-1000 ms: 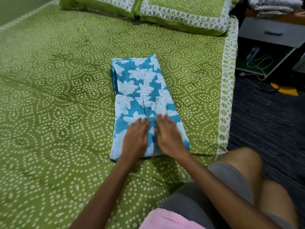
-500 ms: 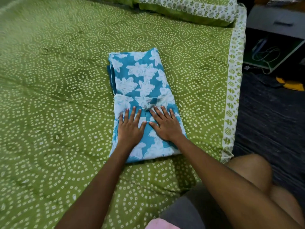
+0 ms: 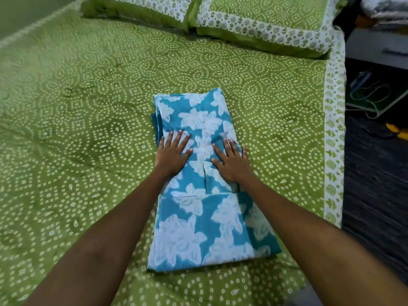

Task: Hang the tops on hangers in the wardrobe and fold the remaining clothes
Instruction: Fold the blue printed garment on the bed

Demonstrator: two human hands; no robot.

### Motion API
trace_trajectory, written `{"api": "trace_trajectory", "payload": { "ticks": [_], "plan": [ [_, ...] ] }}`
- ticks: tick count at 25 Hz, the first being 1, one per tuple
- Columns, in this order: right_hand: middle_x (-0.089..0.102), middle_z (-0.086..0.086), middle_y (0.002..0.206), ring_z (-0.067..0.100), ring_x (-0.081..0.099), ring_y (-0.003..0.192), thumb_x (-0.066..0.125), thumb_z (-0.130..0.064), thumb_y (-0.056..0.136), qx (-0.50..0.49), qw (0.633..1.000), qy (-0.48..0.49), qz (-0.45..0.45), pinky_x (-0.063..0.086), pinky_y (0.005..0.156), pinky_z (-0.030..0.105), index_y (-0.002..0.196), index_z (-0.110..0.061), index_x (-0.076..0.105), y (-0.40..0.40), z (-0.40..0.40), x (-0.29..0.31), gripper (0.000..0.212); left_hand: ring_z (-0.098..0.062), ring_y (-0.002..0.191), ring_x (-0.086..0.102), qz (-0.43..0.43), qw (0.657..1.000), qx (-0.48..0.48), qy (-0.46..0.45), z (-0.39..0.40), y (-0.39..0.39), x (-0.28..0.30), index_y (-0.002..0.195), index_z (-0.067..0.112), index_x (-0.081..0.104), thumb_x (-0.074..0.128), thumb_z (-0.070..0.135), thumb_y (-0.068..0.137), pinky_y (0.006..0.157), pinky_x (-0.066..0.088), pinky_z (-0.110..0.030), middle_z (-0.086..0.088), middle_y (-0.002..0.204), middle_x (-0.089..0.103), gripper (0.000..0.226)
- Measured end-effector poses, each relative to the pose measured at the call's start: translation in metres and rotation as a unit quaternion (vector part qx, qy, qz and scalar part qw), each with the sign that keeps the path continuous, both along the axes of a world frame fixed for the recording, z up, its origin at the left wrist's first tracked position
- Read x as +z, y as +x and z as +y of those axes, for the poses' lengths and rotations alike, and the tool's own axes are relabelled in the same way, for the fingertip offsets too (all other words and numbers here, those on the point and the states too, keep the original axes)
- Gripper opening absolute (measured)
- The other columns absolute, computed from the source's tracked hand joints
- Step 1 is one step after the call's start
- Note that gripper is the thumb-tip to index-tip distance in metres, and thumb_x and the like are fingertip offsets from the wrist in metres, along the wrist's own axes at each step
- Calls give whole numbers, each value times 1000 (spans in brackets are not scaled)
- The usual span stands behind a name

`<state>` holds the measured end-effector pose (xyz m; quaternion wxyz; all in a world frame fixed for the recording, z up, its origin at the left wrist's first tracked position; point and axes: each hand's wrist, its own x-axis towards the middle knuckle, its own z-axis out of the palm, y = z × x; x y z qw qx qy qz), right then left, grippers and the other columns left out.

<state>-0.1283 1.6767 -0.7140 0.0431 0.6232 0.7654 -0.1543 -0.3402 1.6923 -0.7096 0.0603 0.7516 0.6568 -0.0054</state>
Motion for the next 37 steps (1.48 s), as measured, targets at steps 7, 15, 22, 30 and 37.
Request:
{"api": "trace_trajectory", "payload": {
  "ticks": [7,15,22,30,37],
  "plan": [
    [-6,0,159,23,-8,145,21,-46,100,14,995,91,24,-6,114,48,148,-40,6,-13,80,-12,50,-29,145,-9,-49,992,96,71,77,-21,-8,149,35,10,33,69,87,116,-9,-40,-10,158,-6,74],
    [21,9,153,21,27,136,77,-11,74,-259,851,84,448,27,110,32,150,-17,15,-25,165,1,98,-25,118,51,-367,880,285,93,125,-42,21,149,11,12,76,40,74,97,39,-33,-11,129,54,102],
    [65,7,96,21,59,95,68,7,76,-321,741,-173,564,52,69,26,114,0,58,0,174,51,40,-22,64,62,-615,705,334,-119,128,-38,60,109,2,55,72,-5,72,65,56,-37,-15,89,66,41],
    [71,11,76,4,62,72,68,12,73,-79,931,-10,357,54,75,33,81,6,71,46,73,49,10,11,59,57,-413,909,-53,32,41,-48,31,80,2,68,76,13,66,57,45,-16,22,61,65,19],
    [69,13,107,22,63,95,58,13,77,-147,928,-1,343,52,80,32,101,1,70,56,49,38,30,-10,108,57,-247,959,-141,-6,-4,-64,27,103,10,72,59,-20,64,90,43,-20,5,115,65,51]
  ]
}}
